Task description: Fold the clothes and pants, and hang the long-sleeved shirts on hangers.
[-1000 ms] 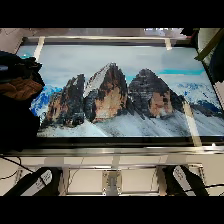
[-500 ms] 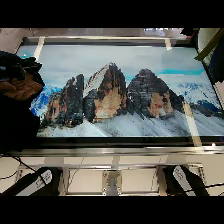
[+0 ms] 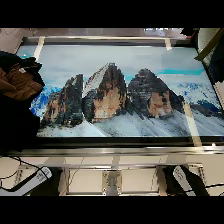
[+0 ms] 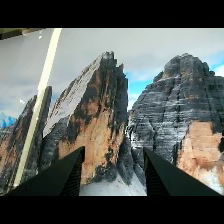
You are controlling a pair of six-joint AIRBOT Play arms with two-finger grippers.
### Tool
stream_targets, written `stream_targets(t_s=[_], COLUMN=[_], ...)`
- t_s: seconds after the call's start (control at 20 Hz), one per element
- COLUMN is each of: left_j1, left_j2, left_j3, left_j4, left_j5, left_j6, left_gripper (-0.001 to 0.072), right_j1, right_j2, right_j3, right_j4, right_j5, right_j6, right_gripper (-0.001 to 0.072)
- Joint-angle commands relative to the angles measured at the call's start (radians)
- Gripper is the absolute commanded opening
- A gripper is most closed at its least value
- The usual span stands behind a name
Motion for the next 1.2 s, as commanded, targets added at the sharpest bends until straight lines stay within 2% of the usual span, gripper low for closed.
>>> stream_targets(t_s=[0.0,0.1,0.2,0.35,0.5,0.6,0.65,0.75,0.85,1.0,1.1,1.15], left_j1=[0.266,0.383,0.442,0.445,0.432,0.412,0.399,0.381,0.377,0.372,0.335,0.297], left_j2=[0.005,0.004,-0.008,-0.062,-0.134,-0.179,-0.2,-0.216,-0.183,-0.038,0.106,0.179], left_j3=[-0.046,-0.104,-0.169,-0.219,-0.22,-0.22,-0.22,-0.22,-0.219,-0.219,-0.219,-0.219], left_j4=[-0.235,-0.401,-0.502,-0.568,-0.813,-0.885,-0.883,-0.89,-0.993,-1.287,-1.442,-1.463], left_j5=[0.002,0.053,0.091,0.109,0.24,0.276,0.266,0.201,0.114,-0.064,-0.113,-0.113], left_j6=[-0.005,0.01,0.011,0.072,0.15,0.168,0.168,0.183,0.3,0.467,0.49,0.489], left_gripper=[0.0672,0.0671,0.0671,0.0671,0.0668,0.0646,0.0598,0.0018,0.0009,0.0008,0.0007,0.0008], right_j1=[0.026,0.066,0.115,0.16,0.167,0.167,0.167,0.166,0.166,0.163,0.162,0.163], right_j2=[-0.001,-0.001,-0.001,-0.001,-0.001,-0.001,-0.001,-0.001,0.0,0.003,0.003,0.003], right_j3=[0.001,0.001,0.001,0.001,0.001,0.001,0.001,0.001,0.001,0.018,0.063,0.092], right_j4=[0.025,0.023,0.007,-0.014,-0.016,-0.016,-0.016,-0.016,-0.016,-0.041,-0.106,-0.151], right_j5=[0.033,0.028,0.014,-0.045,-0.088,-0.087,-0.087,-0.088,-0.084,-0.078,-0.08,-0.08], right_j6=[-0.001,0.0,-0.001,0.0,0.002,0.002,0.002,0.002,0.002,0.002,0.001,0.001], right_gripper=[0.0555,0.0565,0.0564,0.0564,0.0563,0.0563,0.0562,0.0561,0.0543,0.0543,0.0543,0.0543])
